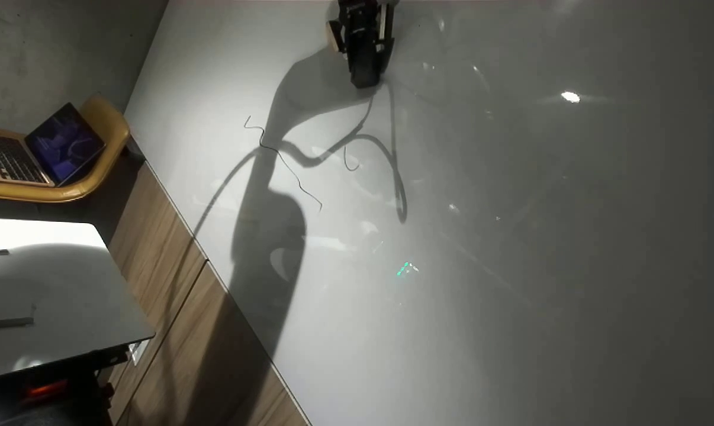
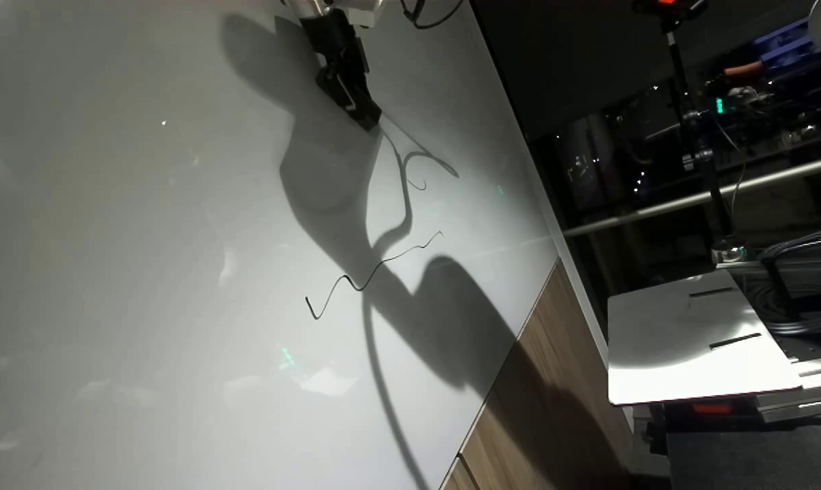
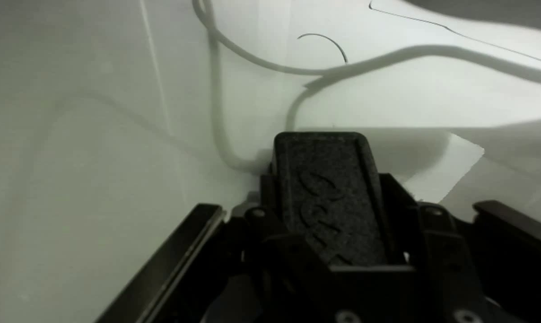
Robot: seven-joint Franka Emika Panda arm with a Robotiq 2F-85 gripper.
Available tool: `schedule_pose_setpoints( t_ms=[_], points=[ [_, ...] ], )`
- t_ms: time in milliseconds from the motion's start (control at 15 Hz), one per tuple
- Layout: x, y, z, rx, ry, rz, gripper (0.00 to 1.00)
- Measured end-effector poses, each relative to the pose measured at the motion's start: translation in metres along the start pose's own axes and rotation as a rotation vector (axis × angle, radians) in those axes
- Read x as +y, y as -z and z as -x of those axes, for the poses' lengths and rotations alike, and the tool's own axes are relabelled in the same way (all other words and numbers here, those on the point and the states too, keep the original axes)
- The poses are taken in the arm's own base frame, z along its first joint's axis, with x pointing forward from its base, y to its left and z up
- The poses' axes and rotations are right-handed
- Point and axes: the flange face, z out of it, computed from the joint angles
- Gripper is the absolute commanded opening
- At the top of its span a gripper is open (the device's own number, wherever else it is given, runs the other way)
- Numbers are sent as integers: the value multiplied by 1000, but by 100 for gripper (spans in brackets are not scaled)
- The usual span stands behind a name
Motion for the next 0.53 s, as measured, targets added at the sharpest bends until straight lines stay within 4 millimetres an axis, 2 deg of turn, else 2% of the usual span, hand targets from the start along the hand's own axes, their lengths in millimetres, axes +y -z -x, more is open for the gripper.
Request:
schedule_pose_setpoints(
  t_ms=[200,533],
  points=[
    [-7,-18,5,-22,0,-3,32],
    [-11,-91,32,-96,-28,-37,32]
  ],
)
